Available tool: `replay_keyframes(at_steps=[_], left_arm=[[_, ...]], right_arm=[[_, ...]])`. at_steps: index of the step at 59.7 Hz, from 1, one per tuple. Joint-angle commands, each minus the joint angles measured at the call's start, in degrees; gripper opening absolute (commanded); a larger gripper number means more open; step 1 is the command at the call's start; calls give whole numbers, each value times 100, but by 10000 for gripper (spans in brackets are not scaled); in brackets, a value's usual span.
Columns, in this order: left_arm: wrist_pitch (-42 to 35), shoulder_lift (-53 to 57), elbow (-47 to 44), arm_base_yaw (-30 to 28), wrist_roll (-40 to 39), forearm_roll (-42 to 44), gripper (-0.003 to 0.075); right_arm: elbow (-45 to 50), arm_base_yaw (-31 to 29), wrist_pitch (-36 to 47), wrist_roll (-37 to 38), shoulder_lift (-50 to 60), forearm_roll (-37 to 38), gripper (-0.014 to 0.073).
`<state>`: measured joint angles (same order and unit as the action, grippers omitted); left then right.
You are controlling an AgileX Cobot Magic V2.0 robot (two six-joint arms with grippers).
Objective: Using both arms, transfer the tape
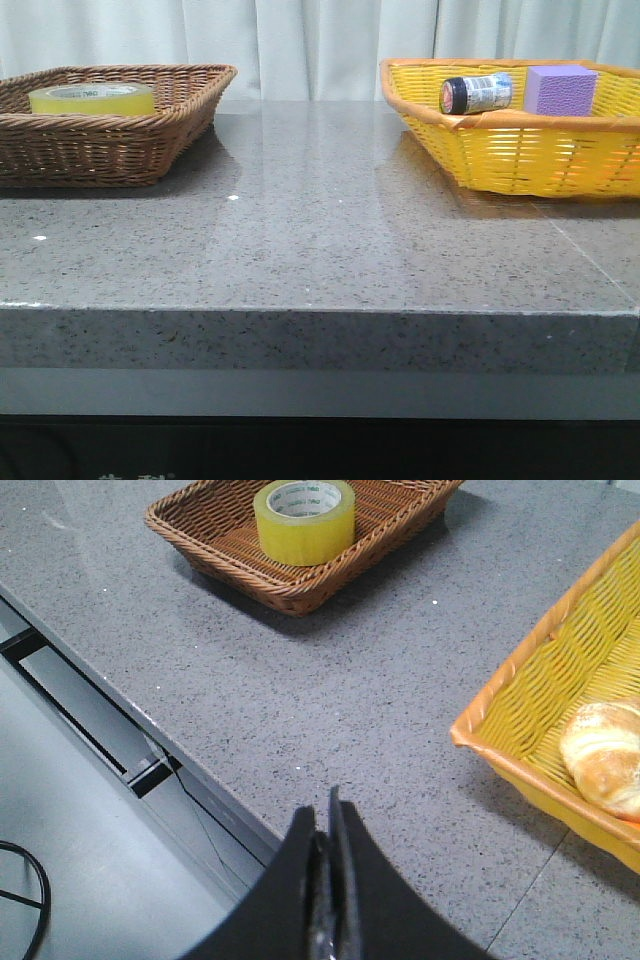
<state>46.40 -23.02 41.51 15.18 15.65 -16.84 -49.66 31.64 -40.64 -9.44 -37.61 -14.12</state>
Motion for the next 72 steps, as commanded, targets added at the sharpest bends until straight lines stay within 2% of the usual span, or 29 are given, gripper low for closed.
replay_keyframes(at_steps=[1, 9, 20, 32, 46, 72], left_arm=[[-455, -49, 143, -10, -22, -142, -20], [-680, 166, 12, -41, -22, -61, -20], [-1412, 1104, -675, -718, -22, 223, -20], [-2085, 1532, -1460, -1091, -352, 241, -20], [-2464, 1896, -2358, -1129, -1794, 1479, -20], [-4555, 2463, -4196, -1248, -1818, 1492, -20]], right_arm=[[-133, -10, 376, -9, 3, -60, -69], [-133, -10, 376, -9, 3, -60, -69], [-133, -10, 377, -9, 3, -60, -69], [-133, -10, 377, -9, 3, -60, -69], [-133, -10, 377, -9, 3, -60, -69], [-133, -10, 382, -9, 3, -60, -69]])
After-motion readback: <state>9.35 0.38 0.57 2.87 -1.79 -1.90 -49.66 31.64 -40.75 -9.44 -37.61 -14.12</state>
